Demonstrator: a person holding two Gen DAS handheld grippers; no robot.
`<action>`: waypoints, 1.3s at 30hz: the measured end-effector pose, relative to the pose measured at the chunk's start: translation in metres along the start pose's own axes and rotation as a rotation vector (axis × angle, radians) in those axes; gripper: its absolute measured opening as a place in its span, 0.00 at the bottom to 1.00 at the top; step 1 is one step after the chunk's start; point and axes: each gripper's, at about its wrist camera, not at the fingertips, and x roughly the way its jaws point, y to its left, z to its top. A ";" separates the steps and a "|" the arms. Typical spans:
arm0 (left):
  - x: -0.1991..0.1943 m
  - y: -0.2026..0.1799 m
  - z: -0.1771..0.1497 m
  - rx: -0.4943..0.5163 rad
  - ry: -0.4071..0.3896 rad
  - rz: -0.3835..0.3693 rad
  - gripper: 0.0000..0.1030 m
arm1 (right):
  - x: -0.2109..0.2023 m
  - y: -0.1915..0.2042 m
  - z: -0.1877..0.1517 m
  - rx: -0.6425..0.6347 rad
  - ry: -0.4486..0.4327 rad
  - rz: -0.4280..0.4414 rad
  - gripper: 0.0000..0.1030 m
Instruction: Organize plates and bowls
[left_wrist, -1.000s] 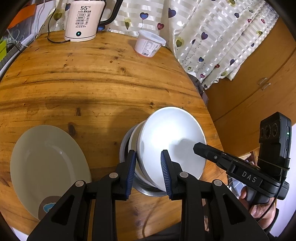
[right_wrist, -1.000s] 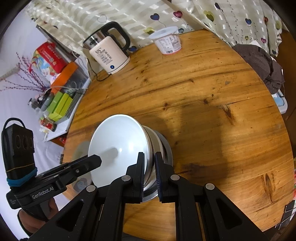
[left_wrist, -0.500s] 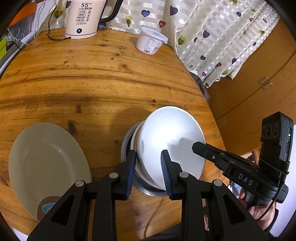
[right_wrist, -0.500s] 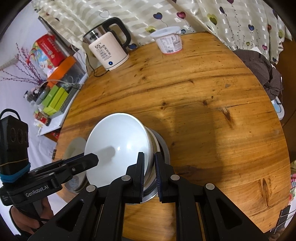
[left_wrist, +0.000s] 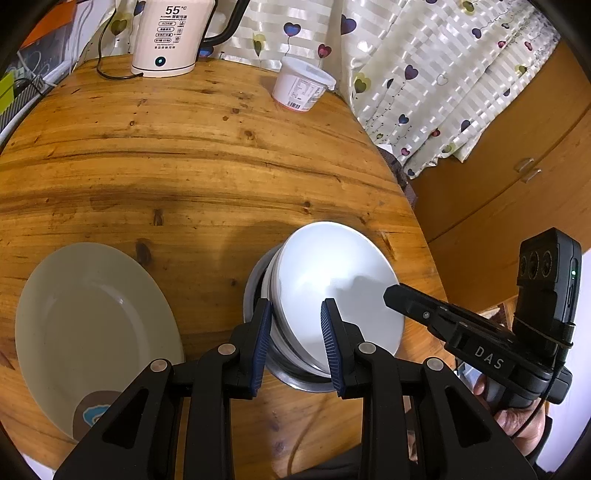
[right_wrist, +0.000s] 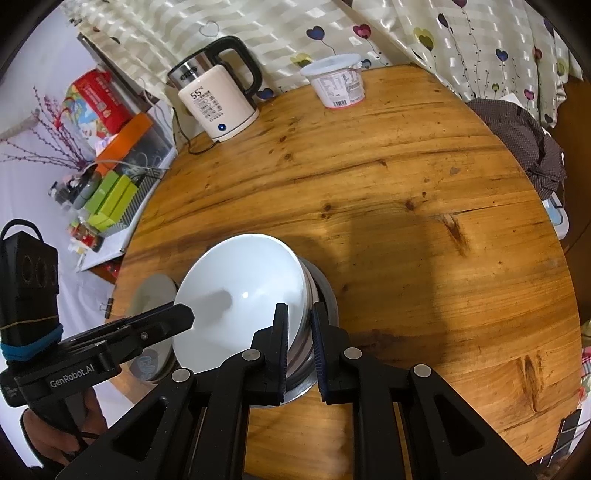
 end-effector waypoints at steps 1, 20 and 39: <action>0.000 0.000 0.000 0.000 0.000 -0.001 0.28 | 0.000 0.000 0.000 0.001 -0.001 0.001 0.14; -0.002 -0.004 -0.003 0.040 -0.032 0.041 0.28 | -0.004 0.001 -0.002 -0.001 -0.007 0.007 0.14; -0.007 -0.005 -0.007 0.092 -0.073 0.100 0.28 | -0.006 -0.001 -0.004 -0.003 -0.003 0.006 0.14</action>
